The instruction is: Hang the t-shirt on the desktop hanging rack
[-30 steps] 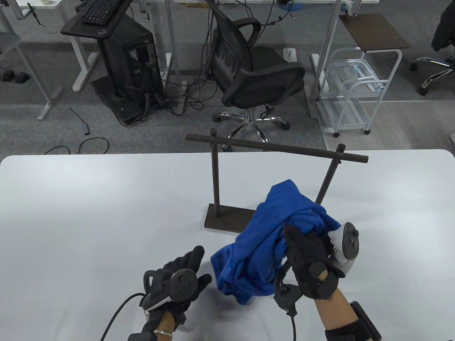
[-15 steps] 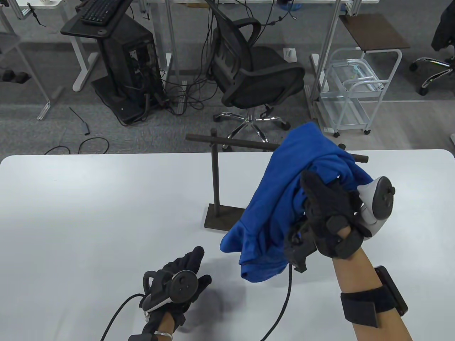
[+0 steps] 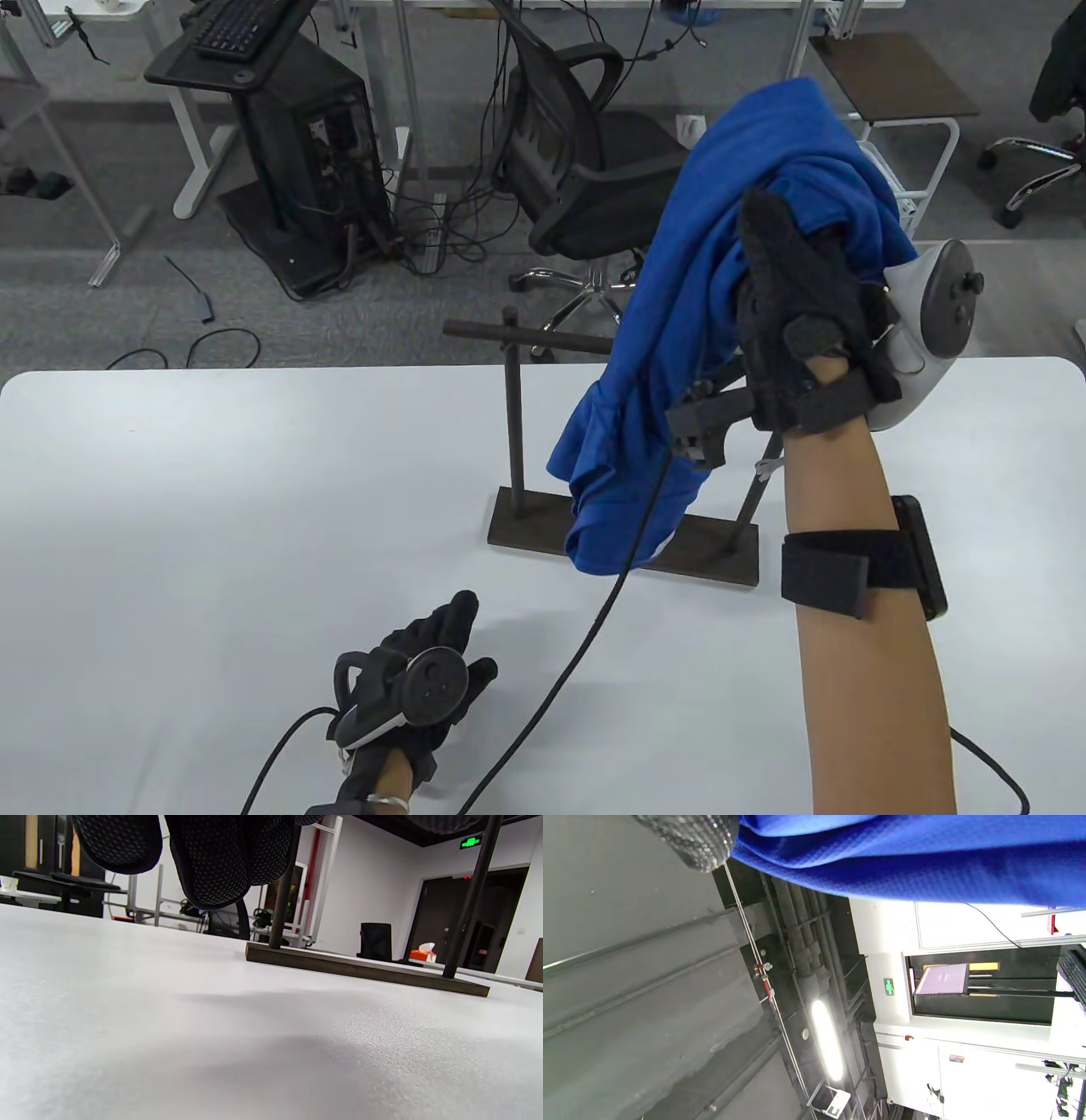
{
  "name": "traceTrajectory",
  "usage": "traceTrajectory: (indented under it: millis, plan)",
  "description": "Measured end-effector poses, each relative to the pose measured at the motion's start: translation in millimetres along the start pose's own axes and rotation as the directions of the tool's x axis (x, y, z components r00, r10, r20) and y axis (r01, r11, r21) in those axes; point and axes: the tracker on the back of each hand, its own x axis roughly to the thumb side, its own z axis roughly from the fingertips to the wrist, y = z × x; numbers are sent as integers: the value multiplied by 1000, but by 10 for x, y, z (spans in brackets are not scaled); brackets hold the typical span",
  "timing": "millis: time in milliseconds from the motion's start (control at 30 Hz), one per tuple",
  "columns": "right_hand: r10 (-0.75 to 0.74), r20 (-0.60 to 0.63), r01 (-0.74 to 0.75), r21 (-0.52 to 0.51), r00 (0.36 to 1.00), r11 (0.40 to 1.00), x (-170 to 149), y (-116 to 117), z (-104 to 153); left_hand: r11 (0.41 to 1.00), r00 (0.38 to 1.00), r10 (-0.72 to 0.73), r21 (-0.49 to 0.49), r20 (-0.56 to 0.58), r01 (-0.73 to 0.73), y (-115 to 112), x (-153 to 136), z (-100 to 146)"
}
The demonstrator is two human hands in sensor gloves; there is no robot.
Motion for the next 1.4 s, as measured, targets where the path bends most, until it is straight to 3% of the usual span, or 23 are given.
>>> traceTrajectory:
  millis: [167, 233, 300, 367, 433, 467, 600, 667, 800, 967, 1067, 1133, 1400]
  plan:
    - [49, -100, -61, -123, 994, 991, -166, -33, -242, 1000, 1000, -11, -28, -21, 11, -44, -13, 21]
    - [170, -175, -196, -140, 970, 971, -321, -53, -348, 1000, 1000, -12, -29, -28, 11, -41, -22, 30]
    - [317, -280, -362, -127, 906, 923, -482, -77, -406, 1000, 999, -10, -24, -33, 9, -31, -34, 36]
    - [466, -403, -548, -115, 788, 828, -670, -142, -443, 1000, 999, -8, -19, -36, 8, -20, -46, 39]
    - [568, -547, -709, -68, 615, 702, -865, -223, -482, 1000, 999, -8, -17, -41, 8, -16, -54, 38]
    - [590, -601, -747, -19, 540, 664, -931, -240, -495, 1000, 999, -9, -19, -43, 8, -16, -54, 39]
    - [670, -731, -822, 300, 129, 485, -1211, -275, -552, 999, 999, -16, -40, -49, 14, -43, -63, 38]
    - [672, -740, -807, 378, 31, 454, -1245, -268, -555, 999, 998, -19, -52, -53, 16, -59, -65, 36]
    - [684, -720, -862, 267, 118, 430, -1082, -222, -550, 998, 998, -30, -57, -54, 26, -61, -63, 31]
    - [690, -650, -846, 133, 319, 517, -818, -214, -436, 998, 998, -32, -60, -56, 29, -59, -60, 33]
    - [695, -553, -815, 48, 460, 578, -677, -195, -327, 997, 998, -35, -66, -53, 31, -63, -51, 31]
    - [701, -487, -803, -3, 521, 595, -586, -175, -231, 997, 998, -37, -70, -45, 33, -60, -34, 27]
    - [758, -284, -800, -58, 587, 598, -277, -104, 181, 996, 999, -13, -85, -33, 10, -38, 34, 10]
